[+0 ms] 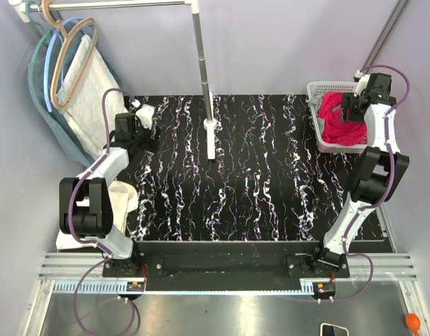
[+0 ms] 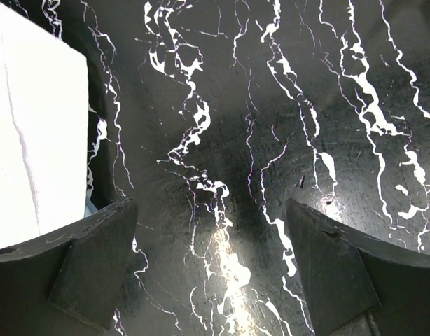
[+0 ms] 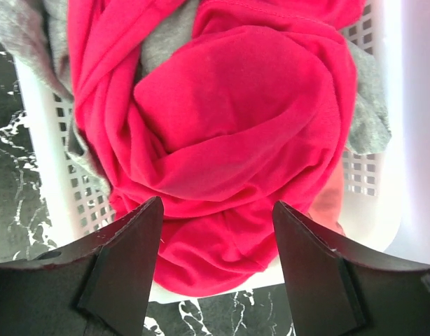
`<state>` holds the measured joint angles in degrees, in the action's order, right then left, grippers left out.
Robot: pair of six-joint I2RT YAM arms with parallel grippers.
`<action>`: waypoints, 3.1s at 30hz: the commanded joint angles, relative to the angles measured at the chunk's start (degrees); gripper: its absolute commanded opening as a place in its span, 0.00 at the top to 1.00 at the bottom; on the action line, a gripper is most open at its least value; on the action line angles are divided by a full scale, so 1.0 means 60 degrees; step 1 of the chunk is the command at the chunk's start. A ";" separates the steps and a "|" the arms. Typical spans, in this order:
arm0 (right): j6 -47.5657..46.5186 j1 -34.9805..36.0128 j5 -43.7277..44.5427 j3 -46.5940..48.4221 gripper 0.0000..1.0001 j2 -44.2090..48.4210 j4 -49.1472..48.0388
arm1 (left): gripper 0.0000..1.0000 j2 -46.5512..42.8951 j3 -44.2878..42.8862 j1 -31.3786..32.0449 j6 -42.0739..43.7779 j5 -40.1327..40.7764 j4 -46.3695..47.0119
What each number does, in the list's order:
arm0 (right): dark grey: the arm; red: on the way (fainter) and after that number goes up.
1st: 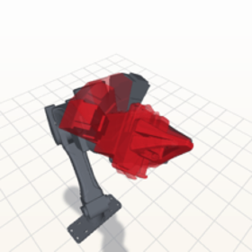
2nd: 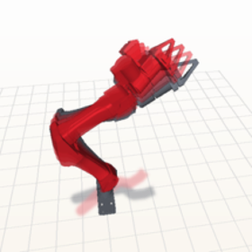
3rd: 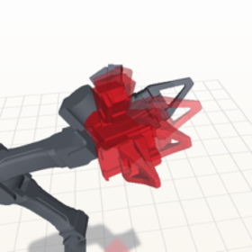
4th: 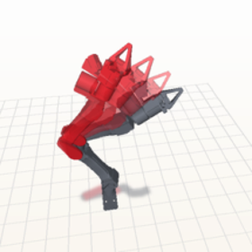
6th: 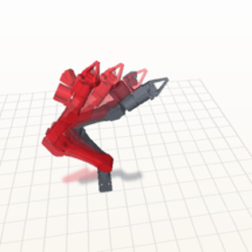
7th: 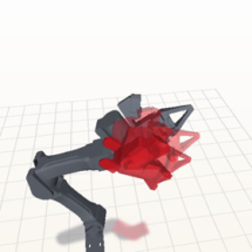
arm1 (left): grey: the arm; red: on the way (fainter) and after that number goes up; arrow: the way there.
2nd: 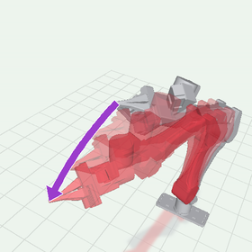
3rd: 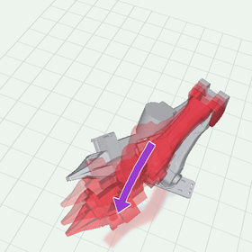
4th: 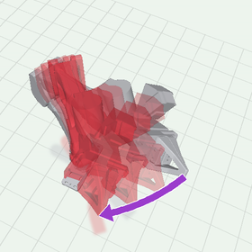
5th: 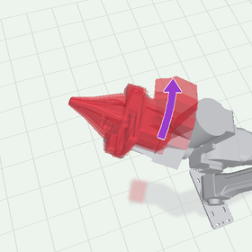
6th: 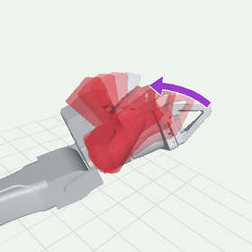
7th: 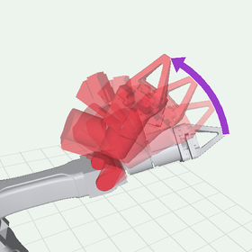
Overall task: Fold and stack the t-shirts
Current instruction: Grab the tshirt from the pile, then move the tshirt to the center of the board
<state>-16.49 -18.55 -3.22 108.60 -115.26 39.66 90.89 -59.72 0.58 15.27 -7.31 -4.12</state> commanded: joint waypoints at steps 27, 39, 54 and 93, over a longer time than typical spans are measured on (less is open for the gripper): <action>-0.0108 -0.0044 0.0405 0.1413 1.00 -0.1020 -0.0502 | 0.09 0.0233 0.0081 -0.0038 0.0151 0.0222 0.0540; 0.0244 -0.0029 -0.0604 0.5786 1.00 0.0783 0.2509 | 0.09 -0.1479 -0.0446 0.0210 0.0019 0.0017 -0.1392; -0.2668 0.0220 -0.3576 0.6906 1.00 0.3169 0.4697 | 0.06 -0.3766 -0.0943 0.0782 0.0356 0.0516 -0.2755; -0.3448 0.5390 -0.4004 0.1033 1.00 0.5412 0.6281 | 0.04 -0.3284 -0.0857 0.2305 -0.0069 0.0750 -0.3312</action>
<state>-38.85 10.31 -30.57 116.20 -85.43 78.76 70.98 -64.34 13.45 15.05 -4.49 -26.06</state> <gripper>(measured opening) 0.012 0.956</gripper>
